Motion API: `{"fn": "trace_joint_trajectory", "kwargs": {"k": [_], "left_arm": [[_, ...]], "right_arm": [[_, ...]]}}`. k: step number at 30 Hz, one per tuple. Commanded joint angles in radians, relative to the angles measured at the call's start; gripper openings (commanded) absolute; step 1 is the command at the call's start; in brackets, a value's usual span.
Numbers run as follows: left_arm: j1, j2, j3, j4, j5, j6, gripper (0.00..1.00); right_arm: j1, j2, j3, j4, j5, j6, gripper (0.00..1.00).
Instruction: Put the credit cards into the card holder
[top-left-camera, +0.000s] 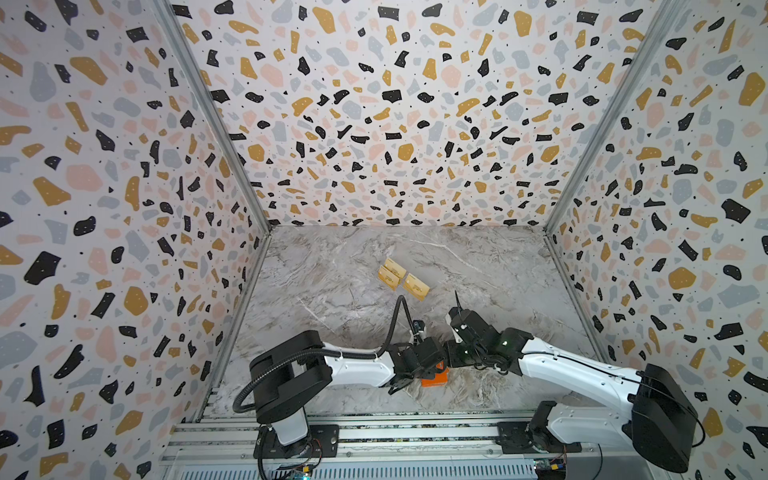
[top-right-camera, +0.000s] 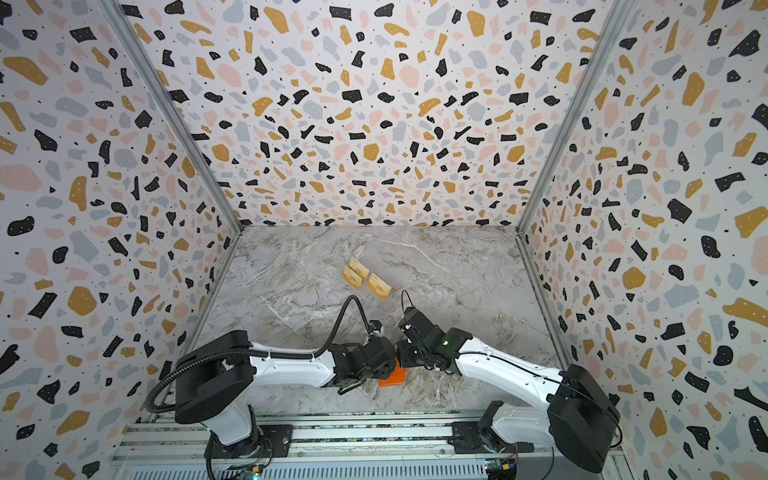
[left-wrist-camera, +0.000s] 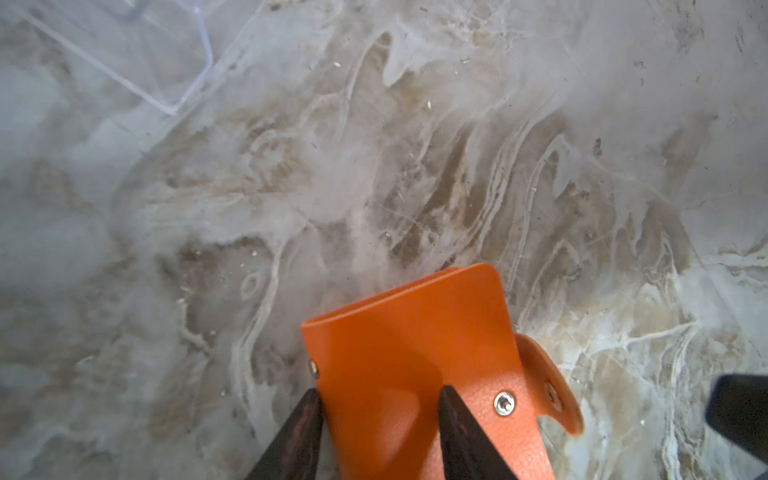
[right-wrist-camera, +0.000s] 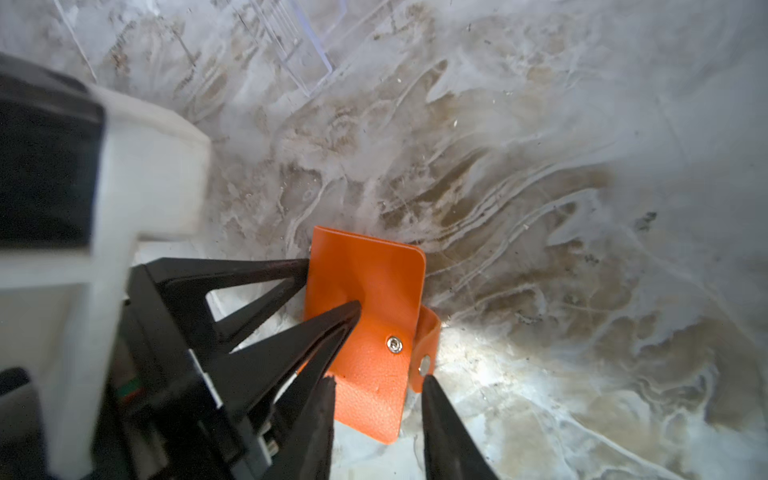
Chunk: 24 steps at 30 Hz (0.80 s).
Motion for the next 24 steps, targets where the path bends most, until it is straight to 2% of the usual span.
{"fn": "trace_joint_trajectory", "kwargs": {"k": [1,4,11,24], "left_arm": [[-0.007,0.101,-0.061,-0.178,0.049,0.024,0.42],[-0.011,0.103,-0.065,-0.183,0.035,0.029,0.39],[-0.027,0.112,-0.079,-0.178,0.027,0.025,0.39],[-0.029,0.104,-0.09,-0.162,0.024,0.018,0.39]], "right_arm": [[-0.002,0.025,-0.02,-0.002,-0.018,-0.007,0.37],[-0.002,0.05,-0.03,0.014,-0.022,-0.01,0.37],[-0.003,0.093,-0.023,0.015,0.009,-0.029,0.34],[-0.003,0.107,-0.018,0.022,0.02,-0.032,0.13]]}}
